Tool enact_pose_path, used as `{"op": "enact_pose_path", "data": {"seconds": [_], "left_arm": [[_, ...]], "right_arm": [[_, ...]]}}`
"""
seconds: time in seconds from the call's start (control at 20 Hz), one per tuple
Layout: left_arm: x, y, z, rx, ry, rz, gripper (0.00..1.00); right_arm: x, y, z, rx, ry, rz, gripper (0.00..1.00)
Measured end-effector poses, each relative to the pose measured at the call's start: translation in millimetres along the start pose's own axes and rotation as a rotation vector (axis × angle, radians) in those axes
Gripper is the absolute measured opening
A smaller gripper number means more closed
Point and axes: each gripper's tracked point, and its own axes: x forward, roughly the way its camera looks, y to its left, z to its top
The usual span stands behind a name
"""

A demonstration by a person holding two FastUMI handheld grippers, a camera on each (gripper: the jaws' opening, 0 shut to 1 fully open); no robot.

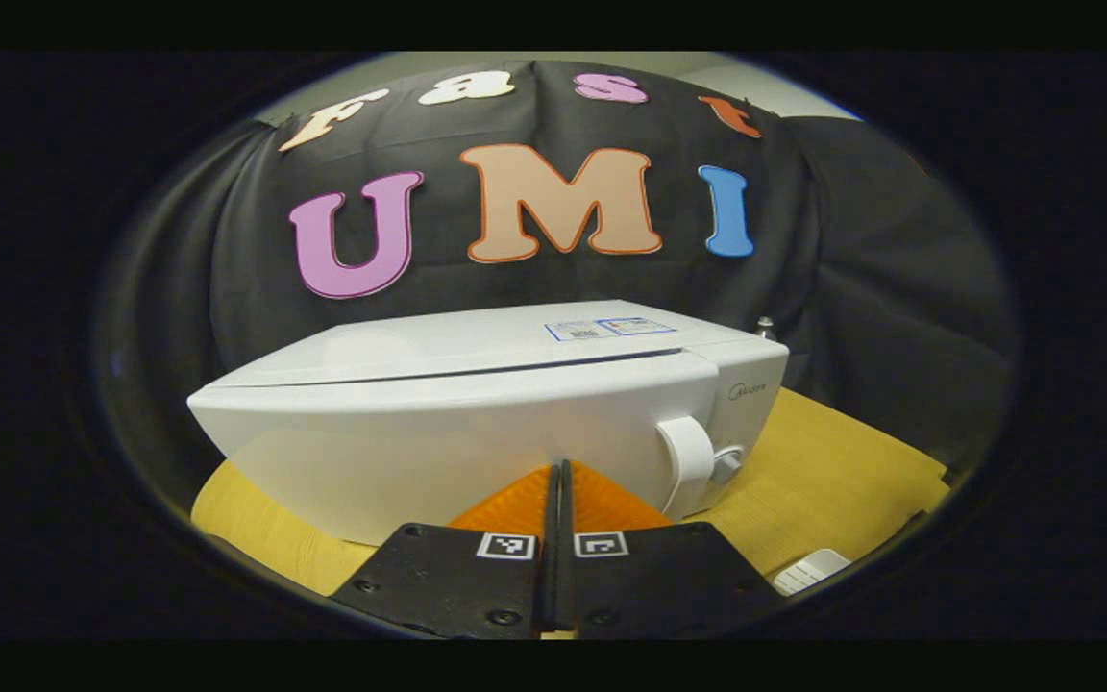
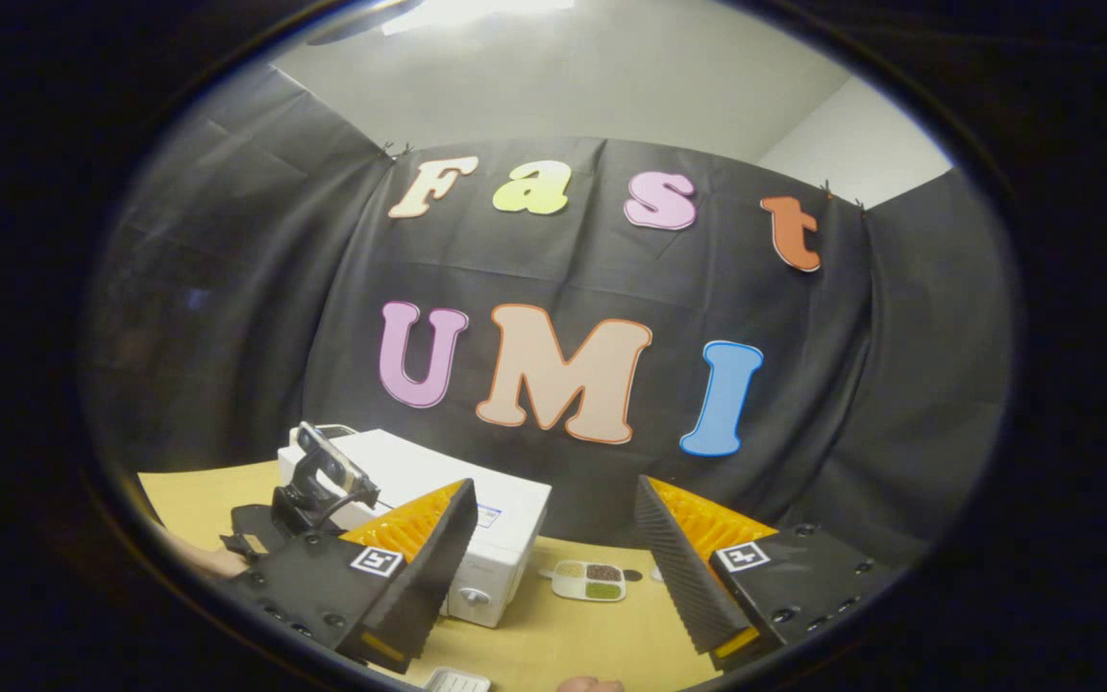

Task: Open the microwave oven with the left hand, put the food in, and close the microwave oven.

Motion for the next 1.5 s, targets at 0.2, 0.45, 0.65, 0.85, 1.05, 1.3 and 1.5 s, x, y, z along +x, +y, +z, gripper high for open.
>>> {"op": "enact_pose_path", "data": {"seconds": [0.2, 0.45, 0.65, 0.85, 1.05, 1.3, 1.5], "left_arm": [[9.2, -5.7, 5.6, 0.018, -0.015, -0.024, 0.0], [-3.3, -1.4, 18.4, 0.076, -0.03, 0.006, 0.02], [-35.9, -1.6, 45.3, 0.051, -0.093, -0.005, 0.0], [-82.3, 7.1, 77.9, 0.041, -0.158, 0.008, 0.02], [-125.3, 4.9, 109.6, 0.033, -0.224, -0.028, 0.23], [-185.0, 24.1, 135.5, 0.003, -0.276, 0.003, 1.0], [-228.7, 38.2, 169.1, -0.033, -0.346, 0.03, 0.97]], "right_arm": [[-2.2, -0.2, -3.1, 0.014, 0.006, -0.001, 0.97], [-7.6, -1.8, -1.0, 0.019, 0.004, -0.007, 0.97], [-11.3, 0.4, -1.5, 0.034, 0.002, -0.013, 0.97], [-11.9, 9.8, 1.0, 0.095, -0.003, -0.01, 1.0], [-12.0, 21.6, 5.8, 0.086, -0.002, -0.002, 0.96], [-22.6, 45.0, 18.4, 0.075, -0.006, 0.025, 0.97], [-37.5, 57.4, 27.7, 0.077, -0.01, 0.033, 0.97]]}}
